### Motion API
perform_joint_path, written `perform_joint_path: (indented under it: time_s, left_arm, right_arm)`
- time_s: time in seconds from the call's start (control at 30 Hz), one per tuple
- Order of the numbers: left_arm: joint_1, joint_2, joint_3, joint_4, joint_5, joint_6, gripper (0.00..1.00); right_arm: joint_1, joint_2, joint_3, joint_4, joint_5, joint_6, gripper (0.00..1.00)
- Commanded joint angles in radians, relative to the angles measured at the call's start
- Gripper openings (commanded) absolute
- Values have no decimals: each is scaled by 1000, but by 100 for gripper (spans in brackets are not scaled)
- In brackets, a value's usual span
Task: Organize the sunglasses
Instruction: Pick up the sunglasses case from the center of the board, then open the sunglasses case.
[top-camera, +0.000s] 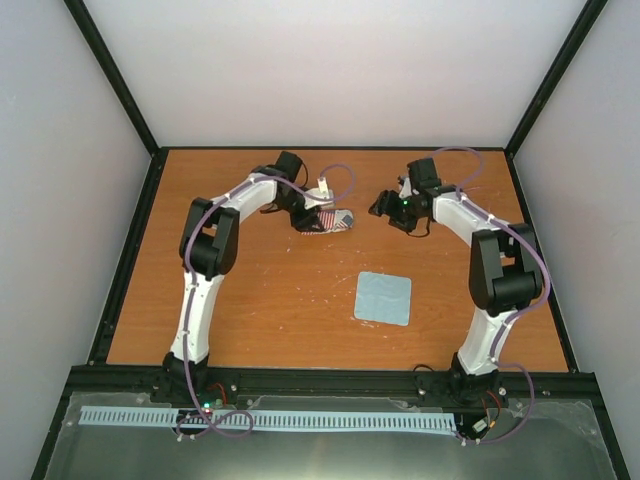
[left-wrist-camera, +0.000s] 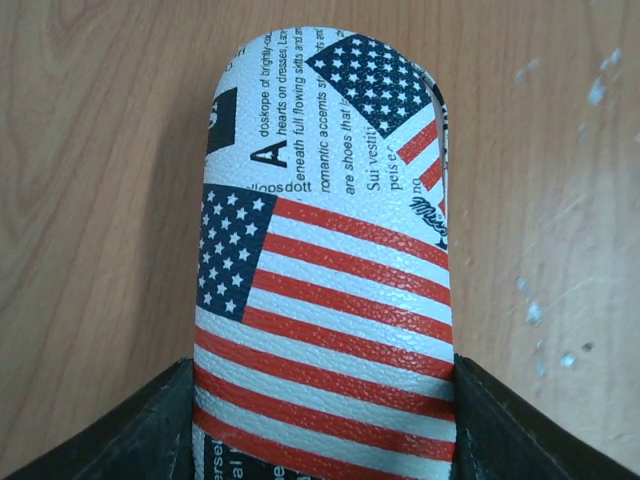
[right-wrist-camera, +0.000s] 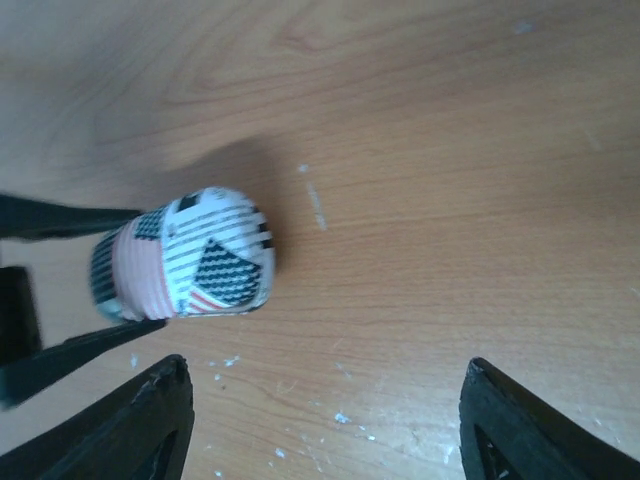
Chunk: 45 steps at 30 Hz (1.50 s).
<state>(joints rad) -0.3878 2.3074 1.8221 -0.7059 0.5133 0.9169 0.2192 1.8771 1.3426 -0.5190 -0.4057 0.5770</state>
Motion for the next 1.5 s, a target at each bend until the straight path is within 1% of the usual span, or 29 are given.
perform_joint_path:
  time_s: [0.0,0.07,0.13,0.17,0.23,0.3,0.4,0.43,0.53,0.57,0.6,0.8,1.0,1.1,1.17,1.2,1.3,1.33,1.4,1.43,1.47]
  left_arm:
    - [26,62,227,-191,224,-136,23]
    - [46,81,333,-258,342,-196,21]
    - [71,91,413,-293,482,-270,20]
    - [89,89,430,-295,595,-336,20]
    - [122,69,424,-235,768,-478,19]
    - [148,40,381,-123,926,-646,17]
    - [156,-21,288,112,1045,-860,13]
    - [156,-43,244,211,1075,-937,12]
    - [155,-102,108,548,1133,-1249,11]
    - [153,-116,87,629,1135,-1318,11]
    - [152,-124,79,663,1136,-1349,11]
    - [133,-161,59,687,1127,-1379,11]
    - [126,-185,32,688,1121,-1379,10]
    - [124,-186,37,702,1119,-1396,10]
    - [123,-186,39,717,1120,-1410,10]
    - [122,-186,41,719,1119,-1411,10]
    - [120,-187,41,726,1117,-1417,10]
    - [119,-188,40,725,1115,-1417,12]
    - [118,-189,39,723,1111,-1416,20]
    - [118,-189,38,719,1107,-1414,28]
    - [118,-190,39,711,1101,-1407,38]
  right_arm:
    - [-44,-132,-94,249,-136,-80,72]
    - [-69,-194,-160,384,-212,-89,75]
    - [-82,-243,-197,472,-271,-99,78]
    - [-83,-267,-210,502,-296,-116,80]
    - [-83,-292,-225,550,-338,-125,82]
    - [-83,-312,-250,622,-374,-110,85]
    - [-81,-316,-290,816,-422,-15,89]
    - [-78,-305,-290,864,-432,18,89]
    - [-48,-263,-258,937,-439,49,90]
    - [-35,-246,-239,953,-445,56,90]
    - [-19,-218,-200,957,-448,62,90]
    - [71,-114,-65,950,-452,60,91]
    - [93,-95,-36,978,-461,83,91]
    - [96,-92,-33,974,-465,84,88]
    - [97,-89,-34,982,-471,91,82]
    - [97,-88,-33,989,-473,97,77]
    - [98,-85,-28,990,-476,102,53]
    - [98,-83,-26,989,-476,101,48]
    - [98,-83,-25,984,-480,102,40]
    - [98,-81,-24,981,-480,102,39]
    - [98,-80,-25,979,-481,103,38]
